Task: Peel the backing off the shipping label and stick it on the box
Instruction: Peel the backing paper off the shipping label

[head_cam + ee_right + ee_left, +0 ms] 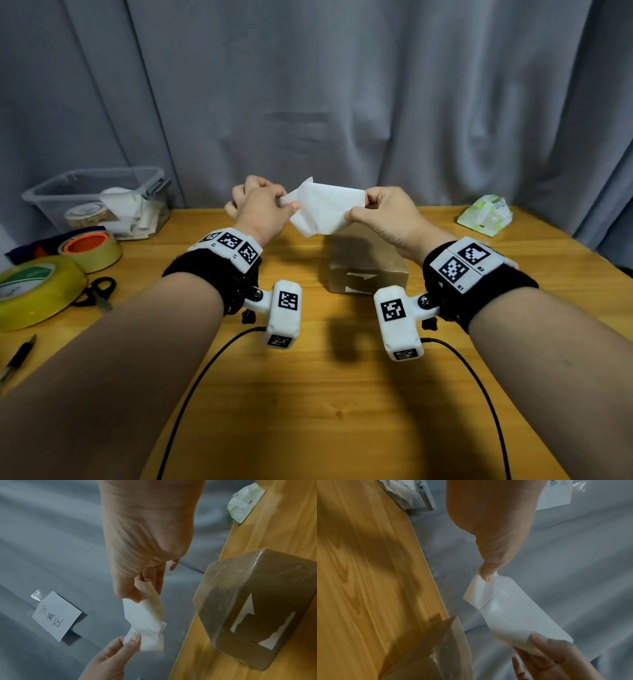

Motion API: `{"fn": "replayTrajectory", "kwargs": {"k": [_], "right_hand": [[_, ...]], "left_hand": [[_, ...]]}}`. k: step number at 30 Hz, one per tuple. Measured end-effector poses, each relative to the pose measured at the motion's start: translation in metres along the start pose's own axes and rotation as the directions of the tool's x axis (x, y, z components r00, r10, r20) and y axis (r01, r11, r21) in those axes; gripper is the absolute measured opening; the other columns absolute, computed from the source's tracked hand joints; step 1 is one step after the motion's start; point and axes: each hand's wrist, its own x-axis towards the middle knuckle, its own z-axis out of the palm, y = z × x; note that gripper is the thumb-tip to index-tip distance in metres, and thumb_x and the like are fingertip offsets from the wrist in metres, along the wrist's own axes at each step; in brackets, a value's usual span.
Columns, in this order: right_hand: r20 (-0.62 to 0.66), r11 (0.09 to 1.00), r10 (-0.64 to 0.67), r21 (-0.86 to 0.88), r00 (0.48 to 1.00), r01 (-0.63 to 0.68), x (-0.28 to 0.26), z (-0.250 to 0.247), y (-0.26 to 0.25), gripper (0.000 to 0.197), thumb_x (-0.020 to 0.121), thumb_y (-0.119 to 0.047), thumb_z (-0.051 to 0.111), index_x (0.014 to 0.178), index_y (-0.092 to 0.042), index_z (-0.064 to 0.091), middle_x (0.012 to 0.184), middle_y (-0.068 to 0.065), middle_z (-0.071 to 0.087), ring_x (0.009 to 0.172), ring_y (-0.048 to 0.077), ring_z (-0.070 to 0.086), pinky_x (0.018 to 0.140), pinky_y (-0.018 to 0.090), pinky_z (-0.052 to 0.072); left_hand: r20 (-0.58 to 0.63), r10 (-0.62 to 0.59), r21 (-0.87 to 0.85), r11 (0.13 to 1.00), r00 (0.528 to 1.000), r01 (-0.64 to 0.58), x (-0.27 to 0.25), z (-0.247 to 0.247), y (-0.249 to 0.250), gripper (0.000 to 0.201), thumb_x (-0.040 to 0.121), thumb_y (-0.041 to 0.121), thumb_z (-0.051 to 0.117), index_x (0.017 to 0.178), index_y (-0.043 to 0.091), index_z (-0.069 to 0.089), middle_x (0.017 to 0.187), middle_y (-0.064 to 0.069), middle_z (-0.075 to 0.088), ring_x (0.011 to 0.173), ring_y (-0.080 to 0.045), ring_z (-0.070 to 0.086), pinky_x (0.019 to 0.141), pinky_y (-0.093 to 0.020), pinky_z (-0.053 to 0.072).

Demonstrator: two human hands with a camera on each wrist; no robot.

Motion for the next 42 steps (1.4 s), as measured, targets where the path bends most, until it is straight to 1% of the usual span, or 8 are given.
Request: {"fn": "replayTrajectory", "kwargs": {"k": [9,16,21,25,29,33,37,42], "right_hand": [[-0.051,0.999,0.027,0.039,0.998,-0.025,-0.002,-0.006,0.008,0.022,0.077,-0.004,0.066,0.09,0.013,0.063,0.079,0.011,0.059,0.07,0.014,0.05,0.053,0.009,0.041],[-0.091,0.99,0.088,0.122,0.992,-0.076,-0.007,-0.002,0.019,0.005,0.075,-0.004,0.07,0.079,-0.003,0.066,0.075,0.008,0.066,0.066,0.013,0.057,0.062,0.019,0.048],[-0.194,0.974,0.109,0.216,0.975,-0.066,-0.007,0.007,0.017,0.009,0.076,-0.006,0.067,0.069,-0.008,0.061,0.066,0.003,0.057,0.061,0.008,0.051,0.049,0.007,0.042],[-0.192,0.984,0.049,0.176,0.98,-0.015,-0.008,0.005,0.013,0.016,0.077,0.005,0.054,0.077,-0.011,0.056,0.067,0.0,0.054,0.061,0.008,0.048,0.053,0.015,0.041],[-0.023,0.995,0.033,0.098,0.999,-0.03,-0.013,0.005,0.008,0.027,0.078,0.008,0.05,0.085,-0.018,0.054,0.064,0.004,0.059,0.062,0.014,0.054,0.064,0.024,0.045],[0.063,0.987,0.043,0.153,0.997,-0.052,-0.016,0.004,0.001,0.02,0.085,-0.021,0.059,0.104,-0.015,0.059,0.086,0.007,0.069,0.085,0.013,0.062,0.082,0.022,0.045],[0.026,0.985,-0.019,-0.17,0.999,0.023,-0.006,0.012,0.007,0.053,0.075,-0.056,0.063,0.115,-0.022,0.055,0.101,-0.002,0.06,0.102,0.014,0.057,0.095,0.034,0.044],[0.032,0.832,-0.167,-0.531,0.986,0.158,-0.003,0.013,0.004,0.062,0.073,-0.048,0.069,0.129,-0.041,0.044,0.135,0.001,0.034,0.13,0.022,0.03,0.107,0.038,0.023]], "left_hand": [[-0.071,0.003,0.059,0.998,0.997,0.001,0.001,0.005,-0.005,0.023,0.089,0.035,0.054,0.1,0.018,0.064,0.128,-0.002,0.045,0.123,-0.028,0.033,0.102,-0.041,0.024],[-0.081,-0.031,0.157,0.987,0.996,0.043,0.0,0.013,-0.011,0.026,0.089,0.032,0.051,0.104,0.015,0.064,0.13,-0.006,0.045,0.123,-0.031,0.034,0.102,-0.044,0.024],[-0.104,-0.064,0.153,0.985,0.992,0.08,0.002,0.017,-0.008,0.028,0.088,0.025,0.046,0.105,0.01,0.063,0.128,-0.008,0.047,0.121,-0.031,0.036,0.101,-0.044,0.026],[-0.128,0.011,-0.009,1.0,0.992,-0.012,-0.001,0.014,-0.01,0.012,0.084,0.021,0.047,0.073,0.017,0.049,0.089,-0.003,0.052,0.095,-0.025,0.047,0.084,-0.033,0.02],[-0.103,0.063,-0.105,0.992,0.993,-0.074,0.0,0.013,-0.018,0.027,0.078,0.025,0.048,0.057,0.021,0.03,0.057,0.007,0.035,0.075,-0.023,0.042,0.066,-0.03,0.01],[-0.057,0.105,-0.154,0.982,0.993,-0.112,-0.004,0.01,-0.014,0.027,0.075,0.028,0.048,0.054,0.02,0.032,0.051,0.01,0.037,0.08,-0.024,0.045,0.083,-0.033,0.024],[-0.025,0.258,-0.086,0.962,0.966,-0.259,-0.011,0.005,-0.001,0.021,0.072,0.031,0.044,0.056,0.019,0.038,0.051,0.011,0.04,0.078,-0.022,0.049,0.088,-0.034,0.025],[-0.026,0.391,0.014,0.92,0.92,-0.391,-0.015,0.007,0.007,0.03,0.082,0.025,0.051,0.056,0.021,0.036,0.054,0.01,0.039,0.075,-0.019,0.047,0.077,-0.028,0.014]]}}
